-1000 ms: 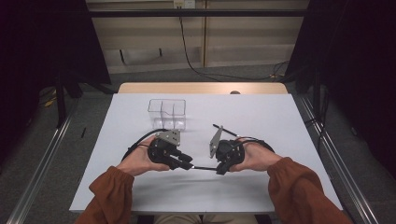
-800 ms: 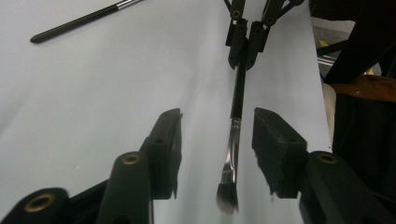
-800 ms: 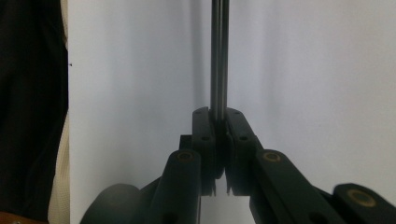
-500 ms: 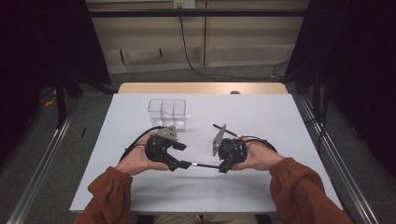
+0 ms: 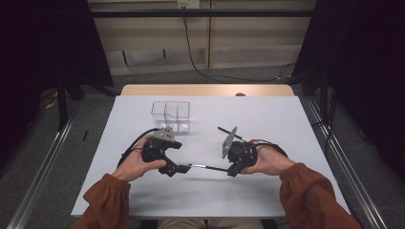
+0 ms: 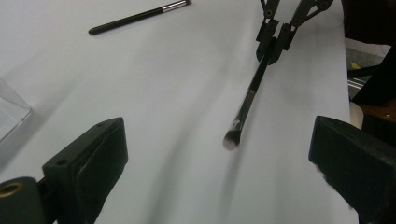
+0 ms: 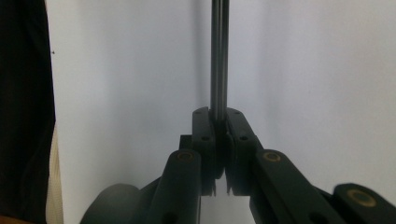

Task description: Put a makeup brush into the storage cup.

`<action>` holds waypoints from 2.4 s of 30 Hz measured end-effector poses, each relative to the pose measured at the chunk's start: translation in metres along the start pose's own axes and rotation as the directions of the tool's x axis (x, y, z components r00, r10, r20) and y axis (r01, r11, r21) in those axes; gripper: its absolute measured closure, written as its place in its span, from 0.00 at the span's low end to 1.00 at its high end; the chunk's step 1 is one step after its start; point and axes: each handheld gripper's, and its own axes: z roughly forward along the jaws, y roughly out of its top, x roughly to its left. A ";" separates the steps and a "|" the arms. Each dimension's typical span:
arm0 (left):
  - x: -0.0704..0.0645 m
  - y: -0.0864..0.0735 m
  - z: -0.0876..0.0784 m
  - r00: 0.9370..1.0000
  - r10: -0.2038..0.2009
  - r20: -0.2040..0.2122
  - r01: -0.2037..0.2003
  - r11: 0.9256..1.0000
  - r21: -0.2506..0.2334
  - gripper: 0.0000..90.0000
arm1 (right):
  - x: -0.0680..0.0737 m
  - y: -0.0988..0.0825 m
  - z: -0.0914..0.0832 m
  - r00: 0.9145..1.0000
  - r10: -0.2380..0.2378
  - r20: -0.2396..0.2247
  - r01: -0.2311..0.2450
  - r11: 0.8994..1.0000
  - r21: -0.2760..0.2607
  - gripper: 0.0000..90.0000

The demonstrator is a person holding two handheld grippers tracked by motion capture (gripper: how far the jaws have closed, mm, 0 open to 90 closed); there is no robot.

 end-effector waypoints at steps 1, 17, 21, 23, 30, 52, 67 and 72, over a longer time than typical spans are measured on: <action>-0.001 -0.001 -0.001 1.000 0.002 -0.006 -0.002 1.000 0.005 0.05 | 0.000 -0.002 0.000 1.000 0.001 0.000 -0.001 1.000 -0.001 0.93; -0.011 -0.008 -0.011 0.995 -0.049 -0.092 0.043 0.997 -0.070 0.04 | 0.003 -0.017 -0.007 0.999 0.025 0.044 -0.021 0.996 -0.088 0.93; -0.014 -0.010 -0.014 0.994 -0.058 -0.092 0.048 0.993 -0.107 0.04 | 0.004 -0.022 -0.006 0.998 0.046 0.052 -0.040 0.993 -0.113 0.93; -0.015 -0.011 -0.016 0.993 -0.052 -0.104 0.040 0.992 -0.116 0.04 | 0.002 -0.025 -0.007 0.997 0.056 0.052 -0.048 0.989 -0.141 0.93; -0.018 -0.017 -0.016 0.989 -0.060 -0.135 0.040 0.988 -0.146 0.04 | 0.005 -0.033 -0.009 0.995 0.086 0.040 -0.075 0.971 -0.226 0.93; -0.020 -0.029 -0.021 0.985 -0.066 -0.161 0.034 0.980 -0.195 0.04 | 0.007 -0.069 -0.008 0.962 0.274 -0.003 -0.221 0.770 -0.598 0.93; -0.024 -0.031 -0.022 0.981 -0.060 -0.182 0.022 0.978 -0.207 0.04 | 0.018 -0.060 -0.004 0.971 0.237 0.028 -0.149 0.693 -0.706 0.93; -0.022 -0.033 -0.022 0.980 -0.065 -0.190 0.025 0.978 -0.207 0.04 | 0.020 -0.058 -0.005 0.972 0.234 0.017 -0.145 0.655 -0.741 0.93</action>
